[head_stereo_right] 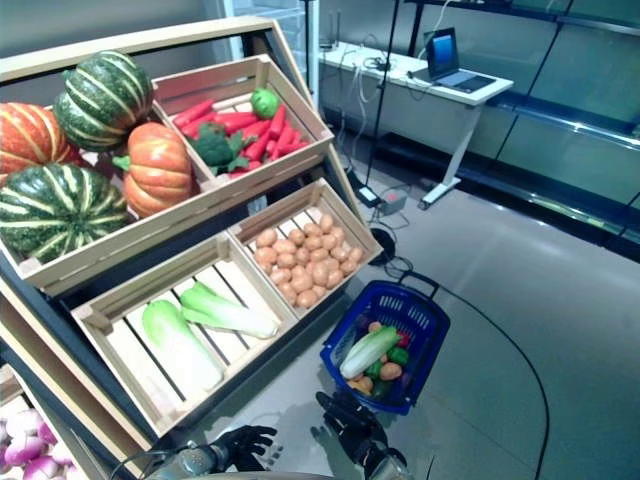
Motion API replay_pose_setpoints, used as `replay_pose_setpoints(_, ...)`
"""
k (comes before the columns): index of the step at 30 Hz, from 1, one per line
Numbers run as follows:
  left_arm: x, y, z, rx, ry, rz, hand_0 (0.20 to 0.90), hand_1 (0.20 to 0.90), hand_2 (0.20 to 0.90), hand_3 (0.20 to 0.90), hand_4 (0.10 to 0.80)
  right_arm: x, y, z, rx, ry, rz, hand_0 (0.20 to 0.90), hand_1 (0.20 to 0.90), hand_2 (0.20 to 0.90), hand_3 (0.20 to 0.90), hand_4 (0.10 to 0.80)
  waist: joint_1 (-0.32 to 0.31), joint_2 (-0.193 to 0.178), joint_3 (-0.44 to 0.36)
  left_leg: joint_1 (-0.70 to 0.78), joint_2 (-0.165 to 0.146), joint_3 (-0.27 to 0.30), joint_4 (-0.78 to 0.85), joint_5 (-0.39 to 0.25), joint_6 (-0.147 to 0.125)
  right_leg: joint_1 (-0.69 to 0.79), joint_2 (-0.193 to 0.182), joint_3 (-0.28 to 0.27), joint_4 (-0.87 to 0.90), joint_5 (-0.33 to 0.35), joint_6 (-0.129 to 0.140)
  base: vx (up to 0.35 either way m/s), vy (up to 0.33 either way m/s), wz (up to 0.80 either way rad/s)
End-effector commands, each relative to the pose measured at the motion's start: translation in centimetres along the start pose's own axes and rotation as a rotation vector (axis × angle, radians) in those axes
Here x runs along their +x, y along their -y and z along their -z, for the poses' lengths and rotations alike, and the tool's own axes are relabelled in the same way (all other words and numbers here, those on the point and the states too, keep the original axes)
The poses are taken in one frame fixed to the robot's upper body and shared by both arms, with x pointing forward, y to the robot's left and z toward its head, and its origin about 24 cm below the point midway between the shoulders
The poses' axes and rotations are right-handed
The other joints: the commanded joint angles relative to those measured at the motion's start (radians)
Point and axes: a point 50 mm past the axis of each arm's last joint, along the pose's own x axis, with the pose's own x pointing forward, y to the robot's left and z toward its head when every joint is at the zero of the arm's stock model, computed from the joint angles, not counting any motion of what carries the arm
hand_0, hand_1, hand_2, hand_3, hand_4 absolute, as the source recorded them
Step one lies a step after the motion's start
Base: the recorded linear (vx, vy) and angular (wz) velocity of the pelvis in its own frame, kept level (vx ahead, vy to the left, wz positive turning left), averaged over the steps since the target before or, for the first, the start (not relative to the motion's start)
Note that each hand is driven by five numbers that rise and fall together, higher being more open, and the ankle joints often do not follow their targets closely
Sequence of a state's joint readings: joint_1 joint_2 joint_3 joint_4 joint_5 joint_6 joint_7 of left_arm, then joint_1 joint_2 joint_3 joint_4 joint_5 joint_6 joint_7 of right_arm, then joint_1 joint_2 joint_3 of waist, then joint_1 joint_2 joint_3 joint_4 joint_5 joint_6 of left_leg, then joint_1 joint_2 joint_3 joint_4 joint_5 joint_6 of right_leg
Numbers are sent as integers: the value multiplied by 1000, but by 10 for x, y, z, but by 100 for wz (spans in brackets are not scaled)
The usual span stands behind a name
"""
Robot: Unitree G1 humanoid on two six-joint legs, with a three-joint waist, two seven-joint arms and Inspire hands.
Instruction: Put vegetables into the basket
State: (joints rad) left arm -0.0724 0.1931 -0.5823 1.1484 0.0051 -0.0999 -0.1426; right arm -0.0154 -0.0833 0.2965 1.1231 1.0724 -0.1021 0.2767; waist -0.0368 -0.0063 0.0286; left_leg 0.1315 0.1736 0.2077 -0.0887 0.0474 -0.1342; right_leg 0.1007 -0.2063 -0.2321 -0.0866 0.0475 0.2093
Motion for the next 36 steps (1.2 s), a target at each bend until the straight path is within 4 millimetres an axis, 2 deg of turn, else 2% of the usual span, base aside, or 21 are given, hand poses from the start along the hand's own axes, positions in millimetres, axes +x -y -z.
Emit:
replay_pose_setpoints(1, 5, -6, -24, 93, 53, 4, 900, 900, 900, 900, 800, 13, -30, -14, 44, 56, -108, 900, 900, 900, 900, 800, 0, 23, 36, -41, -3, -15, 1, -28, 34, 15, 14, 5, 19, -37, -38, 0, 0, 0)
replay_pose_setpoints(28, 5, -7, -26, 74, 66, 10, 900, 900, 900, 900, 800, 13, -27, -15, 50, 47, -90, 900, 900, 900, 900, 800, -3, 30, 44, -43, -2, -17, 1, -25, 32, 12, 13, 9, 20, -36, -39, 0, 0, 0)
replay_pose_setpoints(31, 3, -8, -43, 113, 223, -8, 900, 900, 900, 900, 800, 13, -26, -16, 50, 45, -88, 900, 900, 900, 900, 800, -3, 30, 44, -43, -2, -16, 1, -27, 30, 13, 14, 12, 18, -38, -40, 0, 0, 0)
replay_pose_setpoints(33, -2, -12, -63, 81, 365, -15, 900, 900, 900, 900, 800, 13, -27, -18, 48, 48, -88, 900, 900, 900, 900, 800, -3, 31, 47, -46, -3, -16, 1, -26, 29, 9, 15, 16, 20, -38, -39, 0, 0, 0)
replay_pose_setpoints(34, -2, -13, -66, 73, 377, -16, 900, 900, 900, 900, 800, 14, -27, -18, 48, 48, -88, 900, 900, 900, 900, 800, -3, 32, 48, -45, -3, -16, 1, -26, 29, 9, 15, 17, 21, -38, -40, 0, 0, 0)
replay_pose_setpoints(36, -10, -22, -91, -2, 529, -42, 900, 900, 900, 900, 800, 14, -28, -20, 48, 54, -85, 900, 900, 900, 900, 800, 0, 33, 56, -46, -4, -17, 1, -24, 28, 7, 16, 21, 21, -37, -41, 0, 0, 0)
